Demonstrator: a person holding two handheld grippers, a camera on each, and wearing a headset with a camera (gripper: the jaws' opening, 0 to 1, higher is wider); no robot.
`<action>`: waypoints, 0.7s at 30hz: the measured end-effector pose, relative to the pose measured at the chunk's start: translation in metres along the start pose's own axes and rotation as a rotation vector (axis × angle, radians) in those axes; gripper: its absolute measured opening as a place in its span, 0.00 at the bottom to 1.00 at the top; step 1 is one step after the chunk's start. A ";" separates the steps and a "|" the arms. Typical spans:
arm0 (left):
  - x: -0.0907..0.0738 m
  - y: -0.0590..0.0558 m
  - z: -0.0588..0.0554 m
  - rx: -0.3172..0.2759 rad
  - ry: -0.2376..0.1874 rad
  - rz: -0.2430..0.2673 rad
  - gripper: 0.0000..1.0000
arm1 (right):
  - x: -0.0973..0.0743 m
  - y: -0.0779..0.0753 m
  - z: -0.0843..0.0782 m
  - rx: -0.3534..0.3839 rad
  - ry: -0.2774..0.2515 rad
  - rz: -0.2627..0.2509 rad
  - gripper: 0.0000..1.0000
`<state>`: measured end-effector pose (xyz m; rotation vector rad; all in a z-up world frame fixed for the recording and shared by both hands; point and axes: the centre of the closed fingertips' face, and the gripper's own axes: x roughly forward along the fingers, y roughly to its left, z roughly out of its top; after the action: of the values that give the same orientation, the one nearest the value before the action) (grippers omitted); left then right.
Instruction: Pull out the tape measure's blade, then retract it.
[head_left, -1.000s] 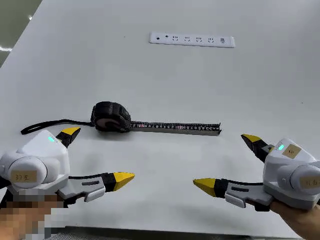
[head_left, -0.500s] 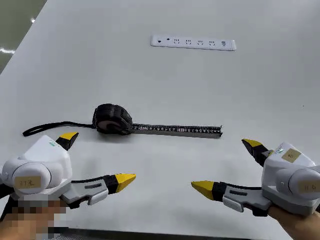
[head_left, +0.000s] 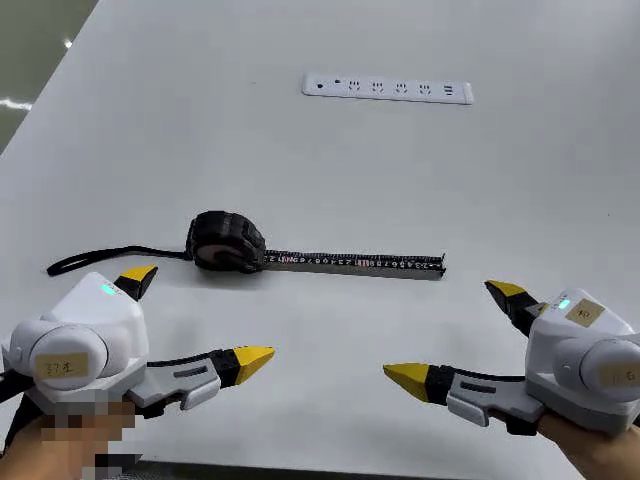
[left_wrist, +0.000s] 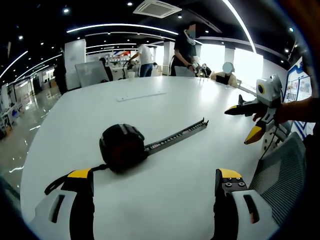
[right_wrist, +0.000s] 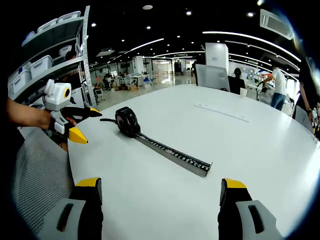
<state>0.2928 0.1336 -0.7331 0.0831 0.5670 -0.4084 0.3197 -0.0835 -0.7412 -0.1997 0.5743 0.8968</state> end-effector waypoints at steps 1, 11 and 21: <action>0.000 0.000 0.000 -0.001 -0.001 0.000 0.99 | 0.000 0.000 0.000 0.000 0.001 0.002 0.99; 0.004 0.001 -0.001 -0.007 0.005 0.008 0.98 | 0.001 0.000 -0.002 -0.002 0.004 0.021 0.99; 0.008 0.004 0.004 -0.014 -0.001 0.015 0.97 | 0.002 0.000 -0.003 -0.014 0.005 0.071 0.99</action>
<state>0.3029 0.1339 -0.7338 0.0735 0.5679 -0.3899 0.3195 -0.0830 -0.7449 -0.1949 0.5825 0.9691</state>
